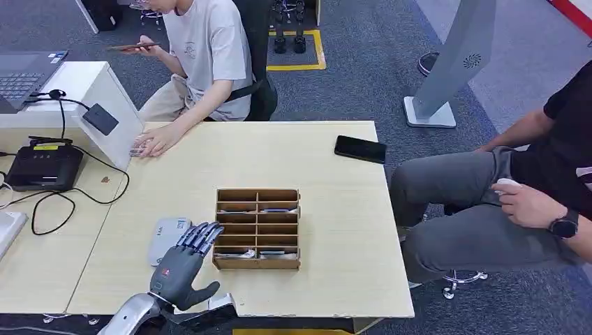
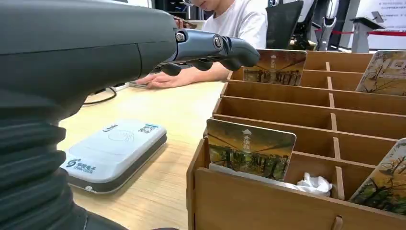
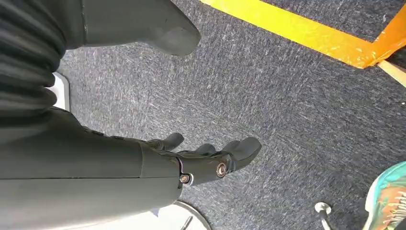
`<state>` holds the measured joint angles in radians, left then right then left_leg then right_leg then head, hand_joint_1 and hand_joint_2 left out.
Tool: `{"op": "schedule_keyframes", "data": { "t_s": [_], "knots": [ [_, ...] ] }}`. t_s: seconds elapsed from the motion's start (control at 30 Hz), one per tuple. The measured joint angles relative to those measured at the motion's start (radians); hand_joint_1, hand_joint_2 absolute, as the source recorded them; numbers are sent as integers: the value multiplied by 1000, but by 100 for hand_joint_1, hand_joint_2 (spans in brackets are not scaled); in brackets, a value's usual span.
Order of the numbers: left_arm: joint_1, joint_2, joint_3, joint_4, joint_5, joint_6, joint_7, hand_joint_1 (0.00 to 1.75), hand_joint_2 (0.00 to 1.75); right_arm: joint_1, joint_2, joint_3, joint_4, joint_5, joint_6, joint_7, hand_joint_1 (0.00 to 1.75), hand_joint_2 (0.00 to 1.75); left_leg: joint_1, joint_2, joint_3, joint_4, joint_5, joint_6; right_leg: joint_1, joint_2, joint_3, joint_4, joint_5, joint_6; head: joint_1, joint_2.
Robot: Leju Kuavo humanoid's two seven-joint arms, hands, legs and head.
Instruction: Pass the card to the sensor for recognition and then transmit it.
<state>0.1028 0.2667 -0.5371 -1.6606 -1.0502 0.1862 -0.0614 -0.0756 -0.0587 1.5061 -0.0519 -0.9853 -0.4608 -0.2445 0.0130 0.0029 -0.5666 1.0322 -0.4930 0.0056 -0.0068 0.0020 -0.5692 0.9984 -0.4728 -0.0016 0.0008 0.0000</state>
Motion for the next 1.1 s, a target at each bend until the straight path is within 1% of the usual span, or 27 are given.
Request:
{"op": "schedule_keyframes", "data": {
  "t_s": [0.37,0.9,1.1],
  "knots": [
    [0,0,0,0,2,1,-11,0,175,0,0,4,0,-2,0,0,0,175,0,0,0,0,0,0,0,0,0,0,0,0,0,0],
    [0,-1,-7,2,-56,12,-3,0,175,0,0,5,0,-9,0,0,0,175,0,0,0,0,0,0,0,0,0,0,0,0,0,0],
    [-1,-4,-20,8,-61,12,-2,0,175,0,0,6,0,-16,0,0,0,175,0,0,0,0,0,0,0,0,0,0,0,0,0,0]
  ]
}}
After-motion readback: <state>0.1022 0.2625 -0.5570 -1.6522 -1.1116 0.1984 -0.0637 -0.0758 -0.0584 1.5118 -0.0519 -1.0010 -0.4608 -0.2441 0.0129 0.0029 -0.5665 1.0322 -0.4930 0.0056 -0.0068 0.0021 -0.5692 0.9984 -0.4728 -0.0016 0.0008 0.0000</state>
